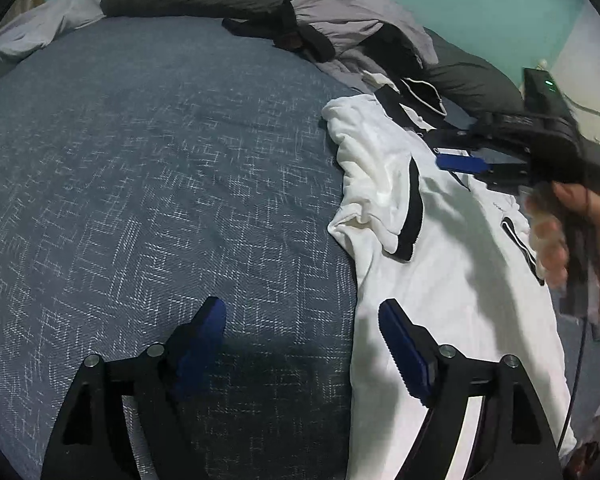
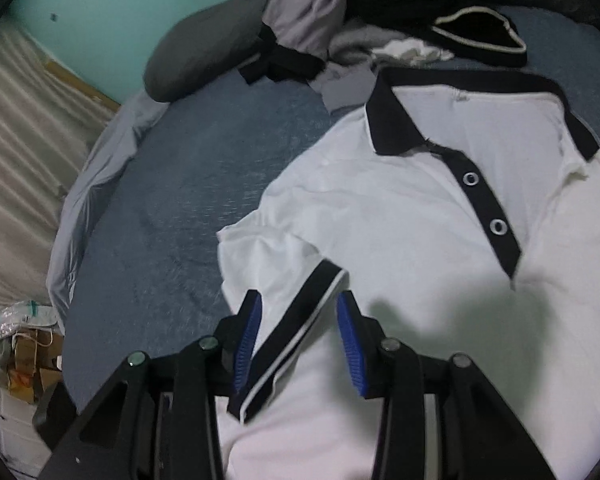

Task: Fold clothes
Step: 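Pinch the shirt body beside the folded sleeve with the right tool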

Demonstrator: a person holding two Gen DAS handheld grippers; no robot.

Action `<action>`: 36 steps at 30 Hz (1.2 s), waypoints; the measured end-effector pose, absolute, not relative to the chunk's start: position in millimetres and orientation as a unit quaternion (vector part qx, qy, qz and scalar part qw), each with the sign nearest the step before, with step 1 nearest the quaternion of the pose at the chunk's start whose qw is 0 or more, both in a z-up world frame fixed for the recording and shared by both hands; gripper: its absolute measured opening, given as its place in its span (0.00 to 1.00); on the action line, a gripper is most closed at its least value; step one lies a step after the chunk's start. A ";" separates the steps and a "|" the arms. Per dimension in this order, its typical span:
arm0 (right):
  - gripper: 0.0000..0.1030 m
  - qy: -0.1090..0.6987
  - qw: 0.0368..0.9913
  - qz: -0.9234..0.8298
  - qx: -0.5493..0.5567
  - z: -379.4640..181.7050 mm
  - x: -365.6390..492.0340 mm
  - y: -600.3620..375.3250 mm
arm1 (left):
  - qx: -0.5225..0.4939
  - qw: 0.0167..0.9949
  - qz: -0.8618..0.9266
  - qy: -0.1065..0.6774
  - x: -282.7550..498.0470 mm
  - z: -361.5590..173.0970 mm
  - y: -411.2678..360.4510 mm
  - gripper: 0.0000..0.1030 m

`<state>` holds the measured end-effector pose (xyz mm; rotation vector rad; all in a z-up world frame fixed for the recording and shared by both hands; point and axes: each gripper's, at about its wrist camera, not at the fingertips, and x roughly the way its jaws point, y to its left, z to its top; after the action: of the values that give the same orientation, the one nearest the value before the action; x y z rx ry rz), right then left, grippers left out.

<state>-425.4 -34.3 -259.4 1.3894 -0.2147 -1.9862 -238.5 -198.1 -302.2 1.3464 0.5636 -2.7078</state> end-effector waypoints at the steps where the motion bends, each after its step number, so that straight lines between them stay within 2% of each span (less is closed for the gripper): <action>1: 0.38 -0.080 0.340 -0.766 0.540 -262.6 -429.9 -38.6 | 0.438 0.031 -0.879 0.185 -239.2 -302.6 -198.1 0.84; 9: 0.38 -0.054 0.319 -0.773 0.546 -282.2 -446.5 -54.4 | 0.437 0.031 -0.878 0.194 -241.1 -303.7 -201.7 0.85; 14: 0.37 -0.067 0.332 -0.777 0.531 -286.5 -446.1 -56.5 | 0.435 0.034 -0.877 0.200 -240.7 -304.3 -204.4 0.85; 15: 0.34 -0.068 0.334 -0.777 0.529 -286.5 -445.9 -56.8 | 0.435 0.034 -0.877 0.200 -241.0 -304.4 -204.0 0.85; 17: 0.19 -0.069 0.337 -0.777 0.527 -287.3 -444.8 -57.4 | 0.435 0.034 -0.878 0.199 -240.5 -304.6 -203.2 0.85; 20: 0.07 -0.069 0.331 -0.786 0.517 -282.6 -442.3 -54.4 | 0.435 0.034 -0.878 0.198 -239.6 -304.6 -202.7 0.85; 26: 0.06 -0.028 0.313 -0.808 0.498 -258.0 -428.6 -50.6 | 0.435 0.036 -0.878 0.198 -239.9 -305.5 -202.8 0.86; 33: 0.06 -0.062 0.239 -0.812 0.528 -258.3 -425.8 -26.3 | 0.434 0.037 -0.877 0.200 -238.5 -307.0 -203.5 0.86; 36: 0.06 -0.088 0.239 -0.793 0.553 -274.6 -432.8 -23.1 | 0.435 0.036 -0.877 0.201 -239.1 -306.9 -202.8 0.85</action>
<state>-432.8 -23.1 -274.6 1.5145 -0.2421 -2.1721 -239.1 -202.8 -306.9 1.3348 0.6162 -2.6941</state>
